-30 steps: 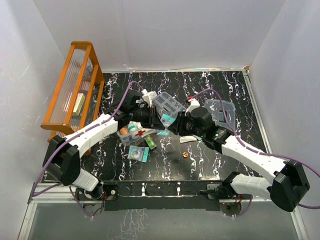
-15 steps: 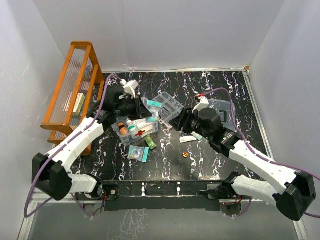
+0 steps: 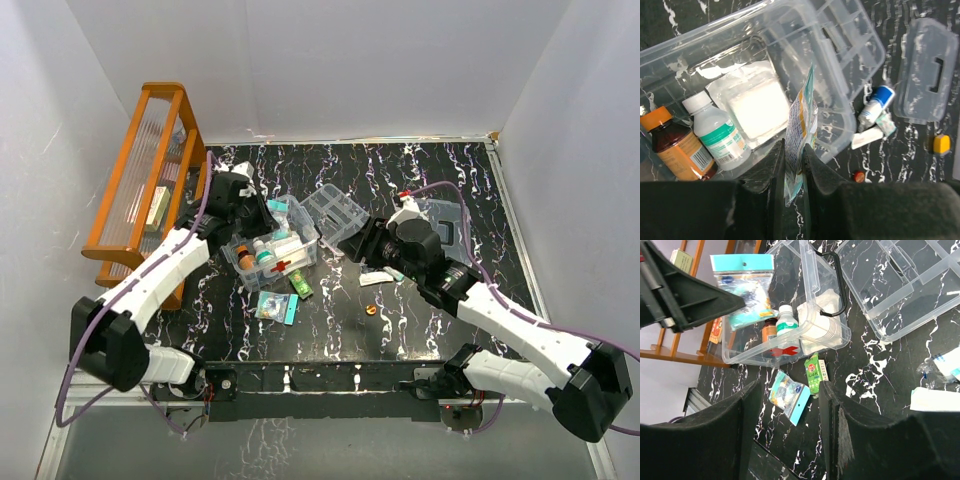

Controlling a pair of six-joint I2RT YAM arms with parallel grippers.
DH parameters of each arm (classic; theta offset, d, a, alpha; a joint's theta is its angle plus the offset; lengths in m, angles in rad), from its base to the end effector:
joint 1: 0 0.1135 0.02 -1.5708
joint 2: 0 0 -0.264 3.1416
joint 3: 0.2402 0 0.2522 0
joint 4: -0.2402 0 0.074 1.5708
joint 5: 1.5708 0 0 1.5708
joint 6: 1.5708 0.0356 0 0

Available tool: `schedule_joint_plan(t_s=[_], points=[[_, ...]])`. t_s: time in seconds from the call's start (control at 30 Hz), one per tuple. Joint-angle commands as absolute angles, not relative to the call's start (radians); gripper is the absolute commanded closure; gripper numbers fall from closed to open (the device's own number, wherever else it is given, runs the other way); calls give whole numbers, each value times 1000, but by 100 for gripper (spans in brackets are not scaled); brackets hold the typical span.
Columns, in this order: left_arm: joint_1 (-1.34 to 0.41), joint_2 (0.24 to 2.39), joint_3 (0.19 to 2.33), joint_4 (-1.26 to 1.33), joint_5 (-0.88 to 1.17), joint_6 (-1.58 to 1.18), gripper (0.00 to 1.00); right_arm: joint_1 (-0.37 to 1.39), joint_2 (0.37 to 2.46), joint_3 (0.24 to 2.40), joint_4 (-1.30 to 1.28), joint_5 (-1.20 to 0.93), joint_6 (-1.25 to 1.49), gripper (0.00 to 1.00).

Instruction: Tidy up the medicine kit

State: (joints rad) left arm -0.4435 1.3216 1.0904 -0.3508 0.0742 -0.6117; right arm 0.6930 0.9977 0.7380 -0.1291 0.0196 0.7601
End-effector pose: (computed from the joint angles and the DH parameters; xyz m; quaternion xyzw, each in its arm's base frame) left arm 0.2685 -0.1305 0.3114 -0.0563 0.8780 -0.2669 0.3933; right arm 0.1777 0.1467 0.2889 0.0333 0.8297 0.3640 0.4219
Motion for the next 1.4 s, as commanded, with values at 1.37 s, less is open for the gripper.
schedule_joint_plan(t_s=[1.37], points=[[-438, 1682, 1154, -357, 157, -702, 59, 693, 1058, 718, -19, 0, 811, 53]])
